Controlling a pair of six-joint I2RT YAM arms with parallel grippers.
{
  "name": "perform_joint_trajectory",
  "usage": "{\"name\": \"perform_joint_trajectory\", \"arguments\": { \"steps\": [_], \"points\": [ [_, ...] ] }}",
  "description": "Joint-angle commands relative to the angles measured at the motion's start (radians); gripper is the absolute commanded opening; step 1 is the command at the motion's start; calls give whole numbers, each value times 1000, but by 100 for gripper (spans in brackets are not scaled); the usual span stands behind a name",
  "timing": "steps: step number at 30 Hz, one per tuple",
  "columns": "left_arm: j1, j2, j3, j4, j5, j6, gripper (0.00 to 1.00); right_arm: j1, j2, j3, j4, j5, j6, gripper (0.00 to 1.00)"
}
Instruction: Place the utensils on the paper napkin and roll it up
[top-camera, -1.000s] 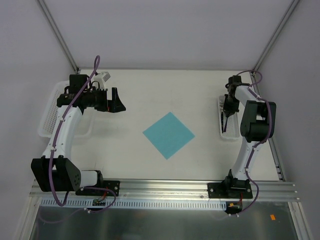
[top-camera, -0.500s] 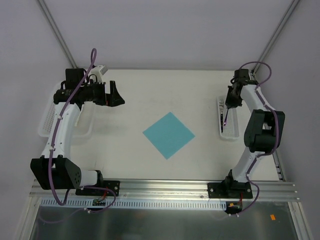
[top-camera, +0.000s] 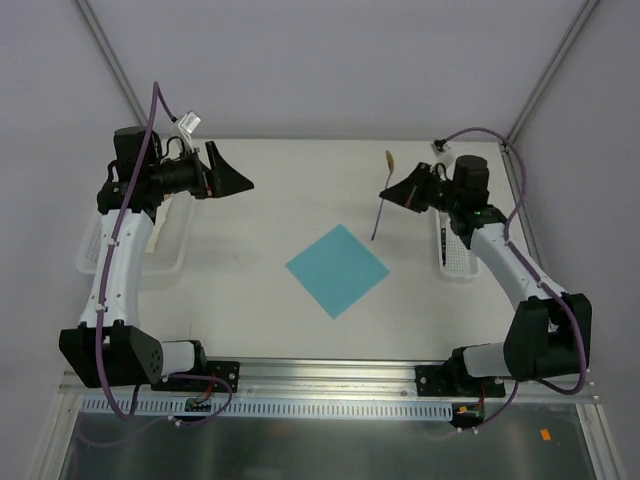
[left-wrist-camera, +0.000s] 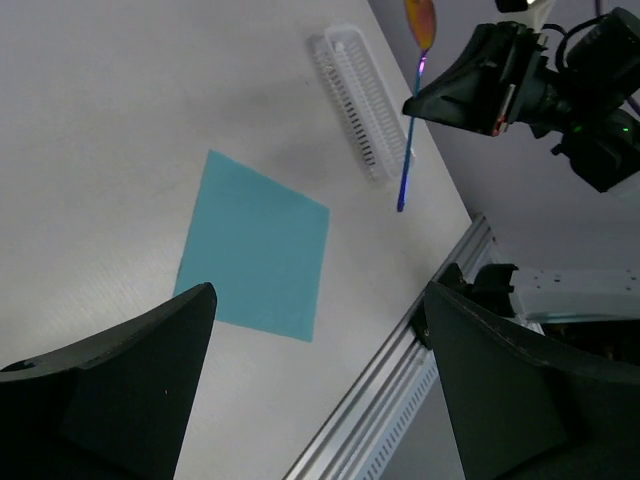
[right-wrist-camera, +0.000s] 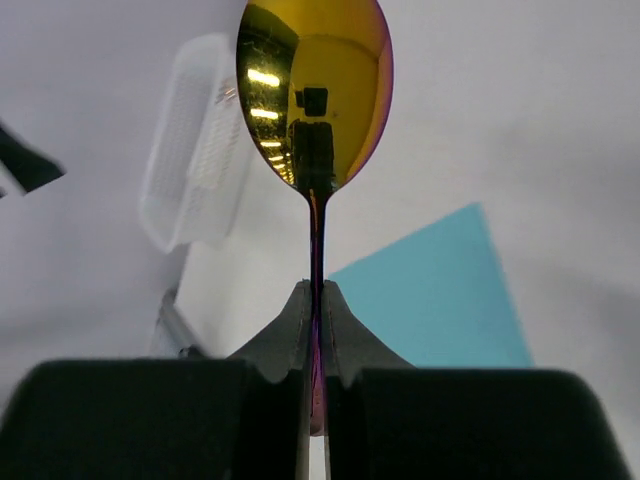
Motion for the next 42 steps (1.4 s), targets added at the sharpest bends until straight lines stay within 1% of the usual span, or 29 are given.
{"name": "perform_joint_trajectory", "arguments": {
  "steps": [1, 2, 3, 5, 6, 7, 9, 10, 11, 13, 14, 17, 21, 28, 32, 38, 41, 42],
  "points": [
    [-73, -54, -59, 187, 78, -163, 86, 150, -51, -55, 397, -124, 216, 0],
    [-85, -62, -71, 211, 60, -199, 85, 211, -48, -63, 482, -112, 239, 0],
    [-148, -65, -85, 257, 57, -214, 81, 239, -40, -84, 542, -105, 307, 0],
    [-197, -70, -117, 283, 45, -231, 76, 310, -8, -92, 681, -89, 364, 0],
    [-242, -71, -126, 291, 41, -231, 74, 330, 1, -95, 719, -78, 403, 0],
    [-260, -74, -145, 303, 40, -233, 69, 347, 13, -102, 754, -52, 423, 0],
    [-285, -79, -166, 316, 41, -251, 66, 385, 47, -102, 841, -27, 461, 0],
    [-302, -80, -189, 325, 46, -257, 61, 393, 61, -101, 880, -13, 504, 0],
    [-306, -86, -200, 346, 52, -269, 59, 410, 92, -102, 959, -7, 527, 0],
    [-326, -96, -240, 381, 61, -286, 57, 426, 121, -99, 1025, 13, 591, 0],
    [-333, -103, -255, 432, 64, -297, 56, 439, 135, -98, 1082, 19, 613, 0],
    [-352, -140, -315, 530, 87, -343, 53, 466, 188, -86, 1167, 36, 664, 0],
    [-356, -148, -350, 605, 94, -397, 46, 491, 213, -76, 1199, 40, 673, 0],
    [-369, -134, -349, 647, 92, -437, 34, 506, 224, -72, 1219, 39, 688, 0],
    [-374, -123, -355, 659, 71, -466, 34, 514, 241, -67, 1240, 33, 699, 0],
    [-377, -117, -369, 690, 80, -486, 26, 512, 257, -64, 1274, 27, 724, 0],
    [-380, -120, -379, 698, 81, -489, 19, 512, 268, -64, 1280, 21, 728, 0],
    [-382, -122, -381, 701, 81, -490, 13, 512, 270, -64, 1282, 19, 730, 0]
  ]
}}
